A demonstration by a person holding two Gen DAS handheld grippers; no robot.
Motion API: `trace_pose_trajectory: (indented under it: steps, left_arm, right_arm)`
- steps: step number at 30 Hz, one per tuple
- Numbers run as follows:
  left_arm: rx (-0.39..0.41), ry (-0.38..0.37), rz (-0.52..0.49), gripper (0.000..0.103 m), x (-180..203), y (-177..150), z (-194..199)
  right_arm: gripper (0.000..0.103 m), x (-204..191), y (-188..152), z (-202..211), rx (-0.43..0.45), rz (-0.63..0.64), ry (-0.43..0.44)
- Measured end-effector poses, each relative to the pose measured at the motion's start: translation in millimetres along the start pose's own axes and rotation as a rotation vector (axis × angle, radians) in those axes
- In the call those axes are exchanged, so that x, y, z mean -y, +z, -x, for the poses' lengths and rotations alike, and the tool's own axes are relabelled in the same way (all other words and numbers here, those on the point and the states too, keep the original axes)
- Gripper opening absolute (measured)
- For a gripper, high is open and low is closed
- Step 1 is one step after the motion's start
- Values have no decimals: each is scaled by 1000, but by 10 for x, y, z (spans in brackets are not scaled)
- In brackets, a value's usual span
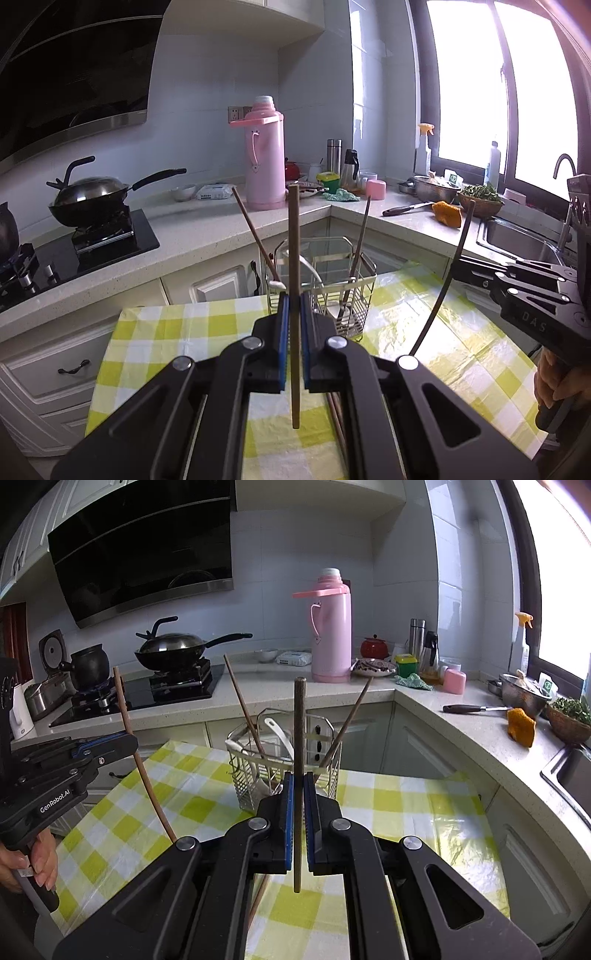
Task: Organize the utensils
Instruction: 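Lift both chopsticks upright and carry them over the wire rack, then lower both chopsticks into the rack and open both tools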
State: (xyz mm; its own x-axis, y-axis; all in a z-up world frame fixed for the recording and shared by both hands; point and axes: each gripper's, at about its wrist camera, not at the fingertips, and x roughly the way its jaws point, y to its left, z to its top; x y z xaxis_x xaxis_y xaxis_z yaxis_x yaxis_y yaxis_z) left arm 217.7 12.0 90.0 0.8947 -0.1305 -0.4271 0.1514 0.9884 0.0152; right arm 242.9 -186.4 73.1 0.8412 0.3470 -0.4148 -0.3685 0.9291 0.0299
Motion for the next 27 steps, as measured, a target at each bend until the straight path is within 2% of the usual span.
trace_pose_trajectory:
  steps: [9,17,22,27]
  left_arm:
    - [20,-20,-10,6,-28,795,-123]
    - [87,-18,24,6,-69,1431,-258]
    - [108,-5,37,6,-60,1652,-429]
    - [97,-18,82,6,-108,1621,-707]
  right_arm:
    - [6,234,706,-78,19,-22,13]
    - [6,253,1220,-109,76,-10,-7]
    - [6,250,1387,-262,85,-19,0]
    - [6,233,1353,-519,49,-24,10]
